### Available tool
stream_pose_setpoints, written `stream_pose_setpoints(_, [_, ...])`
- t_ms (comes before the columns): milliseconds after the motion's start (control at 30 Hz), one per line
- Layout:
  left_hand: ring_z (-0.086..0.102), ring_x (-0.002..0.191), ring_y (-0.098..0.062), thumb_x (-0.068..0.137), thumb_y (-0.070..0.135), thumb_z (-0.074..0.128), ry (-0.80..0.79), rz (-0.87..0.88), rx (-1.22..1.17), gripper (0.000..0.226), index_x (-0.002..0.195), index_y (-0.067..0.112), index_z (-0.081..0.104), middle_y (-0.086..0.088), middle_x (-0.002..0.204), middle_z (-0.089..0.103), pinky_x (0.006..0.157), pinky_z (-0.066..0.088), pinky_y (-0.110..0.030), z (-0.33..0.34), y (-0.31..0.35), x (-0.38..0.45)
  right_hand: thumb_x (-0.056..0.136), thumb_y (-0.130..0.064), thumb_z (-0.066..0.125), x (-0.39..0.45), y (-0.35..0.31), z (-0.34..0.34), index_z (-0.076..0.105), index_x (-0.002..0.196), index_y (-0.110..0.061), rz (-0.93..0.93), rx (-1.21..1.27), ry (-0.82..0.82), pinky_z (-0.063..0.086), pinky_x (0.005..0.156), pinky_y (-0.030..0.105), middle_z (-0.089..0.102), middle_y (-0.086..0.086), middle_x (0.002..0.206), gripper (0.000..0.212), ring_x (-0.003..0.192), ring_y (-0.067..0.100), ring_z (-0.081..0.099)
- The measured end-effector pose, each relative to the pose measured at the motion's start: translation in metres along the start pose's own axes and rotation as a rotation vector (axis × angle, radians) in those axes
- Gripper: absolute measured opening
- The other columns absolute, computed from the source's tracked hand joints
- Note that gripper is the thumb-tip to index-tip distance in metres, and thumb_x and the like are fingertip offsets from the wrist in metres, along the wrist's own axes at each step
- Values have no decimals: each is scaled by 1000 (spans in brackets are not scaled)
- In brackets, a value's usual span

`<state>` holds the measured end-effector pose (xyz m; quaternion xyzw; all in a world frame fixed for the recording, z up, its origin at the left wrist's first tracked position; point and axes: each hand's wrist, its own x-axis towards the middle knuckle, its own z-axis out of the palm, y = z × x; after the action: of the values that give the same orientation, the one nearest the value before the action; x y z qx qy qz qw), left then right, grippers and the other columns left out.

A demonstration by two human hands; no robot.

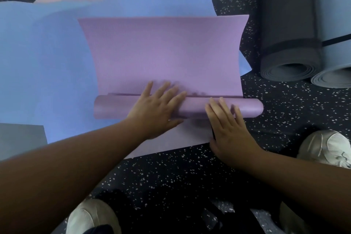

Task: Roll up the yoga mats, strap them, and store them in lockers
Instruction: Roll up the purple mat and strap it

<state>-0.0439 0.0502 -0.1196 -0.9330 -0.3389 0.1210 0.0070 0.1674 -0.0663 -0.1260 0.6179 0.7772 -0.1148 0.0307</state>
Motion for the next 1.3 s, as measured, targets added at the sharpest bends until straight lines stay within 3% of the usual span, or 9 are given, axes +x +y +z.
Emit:
stream_pose_setpoints(133, [25, 144, -29, 85, 66, 3, -14, -25, -10, 84, 149, 19, 31, -11, 154, 31, 113, 13, -58, -5, -10, 14, 65, -40, 35, 12, 4, -8, 19, 148, -1, 104, -38, -128, 20, 108, 60, 19, 16, 156, 93, 144, 30, 11])
stream_pose_setpoints(233, [44, 133, -32, 92, 60, 21, 149, -11, 35, 72, 140, 13, 48, -16, 143, 47, 106, 28, -61, -7, -13, 20, 78, -42, 42, 26, 10, -21, -22, 148, -12, 117, -17, -293, -6, 114, 54, -29, 4, 155, 99, 143, 21, -26])
stream_pose_setpoints(333, [44, 132, -34, 97, 49, 33, 340, 9, 87, 58, 139, 11, 48, -16, 144, 46, 106, 30, -61, 0, -11, 15, 82, -42, 51, 37, 15, -29, -32, 143, -16, 126, -18, -353, -12, 114, 50, -38, -1, 151, 107, 141, 20, -30])
stream_pose_setpoints(400, [39, 136, -33, 96, 44, 39, 421, 49, 120, 55, 141, 13, 44, -15, 147, 42, 107, 27, -60, 6, -5, 6, 81, -40, 53, 42, 17, -30, -31, 144, -17, 148, 14, -344, -11, 115, 49, -36, -2, 152, 108, 142, 18, -29])
stream_pose_setpoints(533, [30, 139, -33, 89, 45, 53, 412, 81, 242, 67, 147, 17, 35, -11, 151, 38, 107, 24, -61, 17, -10, -4, 80, -33, 52, 52, 21, -36, -29, 145, -22, 170, 90, -368, -12, 115, 48, -33, -7, 153, 105, 142, 14, -28])
stream_pose_setpoints(733, [45, 129, -39, 61, 62, 72, 306, 21, 323, 104, 146, 20, 28, -12, 143, 47, 97, 39, -61, 11, -22, 13, 84, -29, 50, 66, 31, -43, -22, 148, -25, 169, 104, -316, -6, 117, 45, -18, -7, 158, 96, 146, 14, -16])
stream_pose_setpoints(933, [54, 85, -32, 62, 36, 82, 303, -60, 209, 93, 141, 26, 34, -16, 108, 58, 71, 42, -41, 0, -28, 26, 89, -25, 51, 70, 33, -37, -6, 152, -20, 209, 103, -141, 0, 118, 43, 2, 3, 159, 86, 145, 22, 4])
stream_pose_setpoints(1167, [53, 79, -34, 65, 25, 82, 276, -54, 115, 89, 139, 27, 33, -17, 101, 57, 69, 42, -42, -9, -25, 21, 88, -27, 61, 56, 47, -31, 21, 151, -10, 87, 42, 12, 12, 116, 47, 31, 10, 149, 77, 137, 29, 28])
stream_pose_setpoints(1300, [53, 79, -34, 63, 22, 82, 283, -69, 15, 90, 138, 29, 33, -16, 98, 58, 68, 41, -40, -8, -7, 7, 80, -32, 62, 45, 47, -26, 46, 133, -4, -4, 57, 157, 34, 104, 54, 51, 17, 129, 62, 118, 34, 46])
